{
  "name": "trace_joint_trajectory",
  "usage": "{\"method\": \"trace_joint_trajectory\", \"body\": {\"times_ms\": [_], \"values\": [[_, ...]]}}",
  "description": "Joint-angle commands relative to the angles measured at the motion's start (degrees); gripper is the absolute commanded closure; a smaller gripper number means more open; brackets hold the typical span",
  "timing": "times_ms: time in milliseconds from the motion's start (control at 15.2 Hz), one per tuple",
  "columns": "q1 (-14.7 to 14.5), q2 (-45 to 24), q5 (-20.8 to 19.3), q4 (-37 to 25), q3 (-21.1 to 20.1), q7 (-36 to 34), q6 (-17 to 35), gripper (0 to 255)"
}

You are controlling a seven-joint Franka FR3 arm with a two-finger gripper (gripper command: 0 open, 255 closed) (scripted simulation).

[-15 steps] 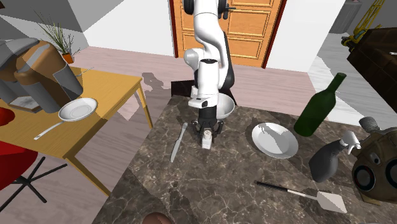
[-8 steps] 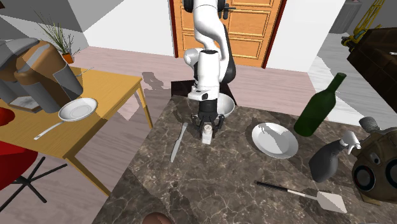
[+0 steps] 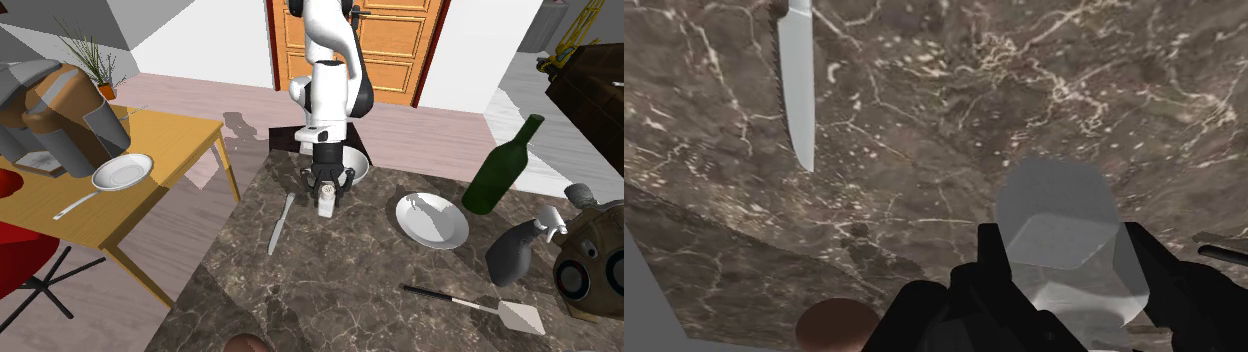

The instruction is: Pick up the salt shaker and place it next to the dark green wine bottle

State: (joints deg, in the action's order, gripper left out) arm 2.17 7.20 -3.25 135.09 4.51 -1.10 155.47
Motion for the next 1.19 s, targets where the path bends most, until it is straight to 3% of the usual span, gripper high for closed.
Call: {"method": "trace_joint_trajectory", "body": {"times_ms": [0, 1122], "values": [[0.0, 0.9, 0.1, -0.8, 0.1, 0.2, -1.7, 255], [-0.1, 5.7, 0.3, -9.4, -0.2, 0.5, -15.1, 255]]}}
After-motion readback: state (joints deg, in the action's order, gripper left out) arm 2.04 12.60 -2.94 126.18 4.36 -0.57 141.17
